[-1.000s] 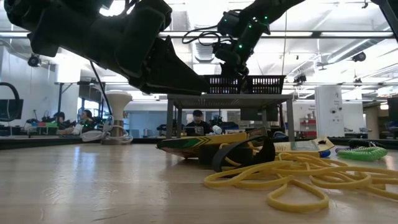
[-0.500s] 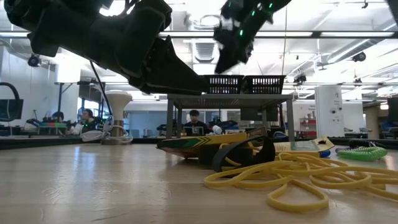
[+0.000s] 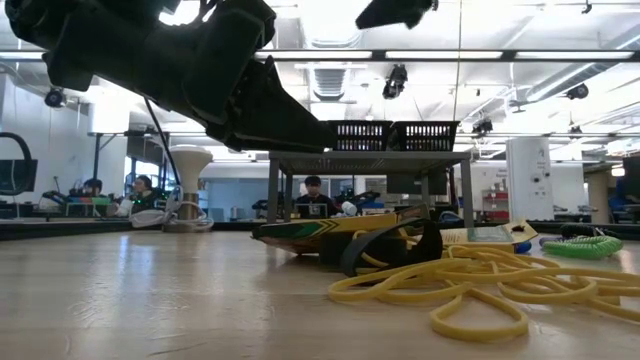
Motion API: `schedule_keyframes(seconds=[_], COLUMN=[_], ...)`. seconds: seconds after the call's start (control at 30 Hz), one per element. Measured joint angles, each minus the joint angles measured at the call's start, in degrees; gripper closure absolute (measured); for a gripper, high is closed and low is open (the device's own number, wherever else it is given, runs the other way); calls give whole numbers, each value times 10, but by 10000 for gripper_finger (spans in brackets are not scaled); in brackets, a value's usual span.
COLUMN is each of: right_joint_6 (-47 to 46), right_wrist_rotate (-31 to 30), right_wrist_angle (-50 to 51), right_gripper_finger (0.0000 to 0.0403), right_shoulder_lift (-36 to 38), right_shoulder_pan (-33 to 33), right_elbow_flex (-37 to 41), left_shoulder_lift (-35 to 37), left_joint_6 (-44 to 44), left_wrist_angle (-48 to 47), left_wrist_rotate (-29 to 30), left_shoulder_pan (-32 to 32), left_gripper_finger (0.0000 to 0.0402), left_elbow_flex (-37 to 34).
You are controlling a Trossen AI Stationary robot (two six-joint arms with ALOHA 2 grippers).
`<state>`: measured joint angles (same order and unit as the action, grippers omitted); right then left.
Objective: Pick & Place Office Desk Supplies
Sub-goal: Put the black rubber band into the left black bin on the shelf
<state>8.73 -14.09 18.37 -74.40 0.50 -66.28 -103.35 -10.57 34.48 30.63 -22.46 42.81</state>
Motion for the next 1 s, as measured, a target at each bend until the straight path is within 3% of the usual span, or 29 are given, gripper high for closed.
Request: schedule_keyframes(seconds=[0.23,0.43,0.6,0.8,1.0], right_joint_6=[-84,-107,-136,-185,-207], right_wrist_rotate=[-26,-27,-72,-85,-85], right_wrist_angle=[-246,-429,-513,-518,-517], right_gripper_finger=[376,376,376,376,376], right_shoulder_lift=[48,16,-47,-128,-204], right_shoulder_pan=[120,212,280,324,349], right_elbow_flex=[231,345,372,351,322], left_shoulder_lift=[0,0,0,0,0], left_joint_6=[0,0,1,12,33], left_wrist_angle=[0,0,2,5,-24], left_wrist_rotate=[0,0,0,-20,-50], left_shoulder_pan=[0,0,0,-5,-53], left_gripper_finger=[204,204,204,204,204], left_elbow_flex=[0,0,0,6,47])
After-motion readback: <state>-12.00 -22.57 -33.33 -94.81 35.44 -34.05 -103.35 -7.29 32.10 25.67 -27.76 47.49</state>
